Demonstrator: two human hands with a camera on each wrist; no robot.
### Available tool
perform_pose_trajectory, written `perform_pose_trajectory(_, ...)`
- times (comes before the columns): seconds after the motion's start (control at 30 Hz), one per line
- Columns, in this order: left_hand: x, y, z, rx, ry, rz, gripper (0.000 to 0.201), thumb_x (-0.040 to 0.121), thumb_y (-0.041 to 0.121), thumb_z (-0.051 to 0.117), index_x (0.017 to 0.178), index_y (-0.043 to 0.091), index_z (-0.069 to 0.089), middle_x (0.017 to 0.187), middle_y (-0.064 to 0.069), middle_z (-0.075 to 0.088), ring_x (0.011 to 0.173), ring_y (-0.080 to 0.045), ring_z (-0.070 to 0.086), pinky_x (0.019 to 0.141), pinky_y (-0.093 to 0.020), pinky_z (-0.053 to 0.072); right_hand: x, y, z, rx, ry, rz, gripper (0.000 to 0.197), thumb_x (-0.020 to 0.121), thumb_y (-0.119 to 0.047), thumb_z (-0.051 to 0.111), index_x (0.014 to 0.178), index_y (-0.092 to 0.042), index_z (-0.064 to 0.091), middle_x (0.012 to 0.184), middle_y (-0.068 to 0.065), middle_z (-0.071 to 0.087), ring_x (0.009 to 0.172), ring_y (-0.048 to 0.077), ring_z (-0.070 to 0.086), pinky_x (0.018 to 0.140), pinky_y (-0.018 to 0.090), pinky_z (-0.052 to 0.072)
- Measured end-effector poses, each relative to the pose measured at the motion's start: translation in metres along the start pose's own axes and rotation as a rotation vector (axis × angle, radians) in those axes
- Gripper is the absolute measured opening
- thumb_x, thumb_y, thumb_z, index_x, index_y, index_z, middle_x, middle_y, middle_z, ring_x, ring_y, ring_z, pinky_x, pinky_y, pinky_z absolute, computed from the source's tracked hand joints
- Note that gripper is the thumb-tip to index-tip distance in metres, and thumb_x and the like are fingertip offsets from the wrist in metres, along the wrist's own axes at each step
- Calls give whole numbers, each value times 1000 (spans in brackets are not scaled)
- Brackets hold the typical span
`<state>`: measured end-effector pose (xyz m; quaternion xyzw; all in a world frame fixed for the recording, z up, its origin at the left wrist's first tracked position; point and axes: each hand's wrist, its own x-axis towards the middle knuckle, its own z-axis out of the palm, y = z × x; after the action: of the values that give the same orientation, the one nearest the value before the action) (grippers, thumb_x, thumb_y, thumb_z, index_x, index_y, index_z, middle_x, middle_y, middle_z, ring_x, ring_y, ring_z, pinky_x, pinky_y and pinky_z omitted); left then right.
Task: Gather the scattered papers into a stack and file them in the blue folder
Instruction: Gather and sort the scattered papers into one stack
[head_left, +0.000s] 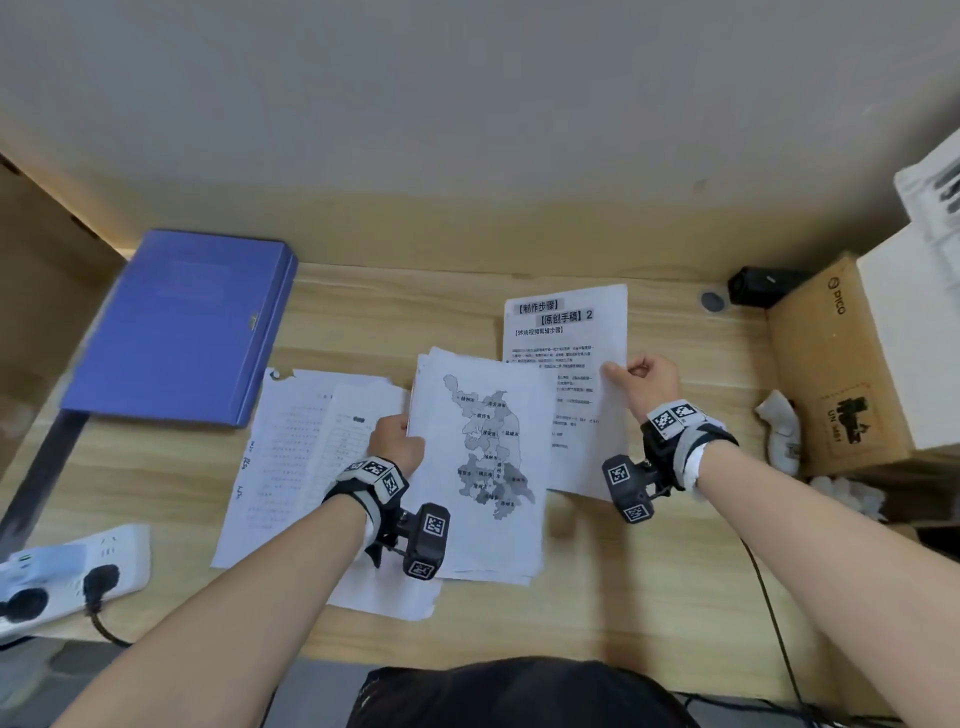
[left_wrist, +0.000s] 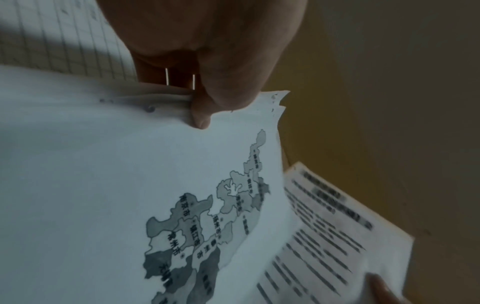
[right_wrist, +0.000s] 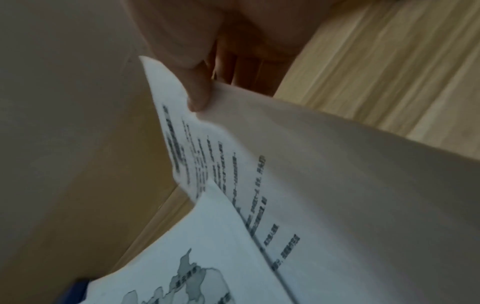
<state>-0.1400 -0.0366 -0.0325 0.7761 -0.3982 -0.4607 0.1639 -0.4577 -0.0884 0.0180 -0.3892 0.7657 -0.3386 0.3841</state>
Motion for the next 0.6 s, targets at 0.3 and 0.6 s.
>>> perform_pose_trajectory(0.3,-5,-17,-23,19,27,-2,36,85,-7,41,111,1,66,100,-19,67,81,-30,56,70,-31,44,-15,-66,-14,20,56,-189,5,91,-7,59,95,-7,55,77,-4,61,65,5,57,47,8,43)
perform_pose_trajectory(0.6,5,-25,-24,-88,-53,-55,40,87,-3,41,123,1,59,104,-13,65,86,-30,58,71,-32,46,-45,-52,13,29,-27,-86,15,92,-16,60,107,-12,61,93,-5,68,81,8,65,63,19,51)
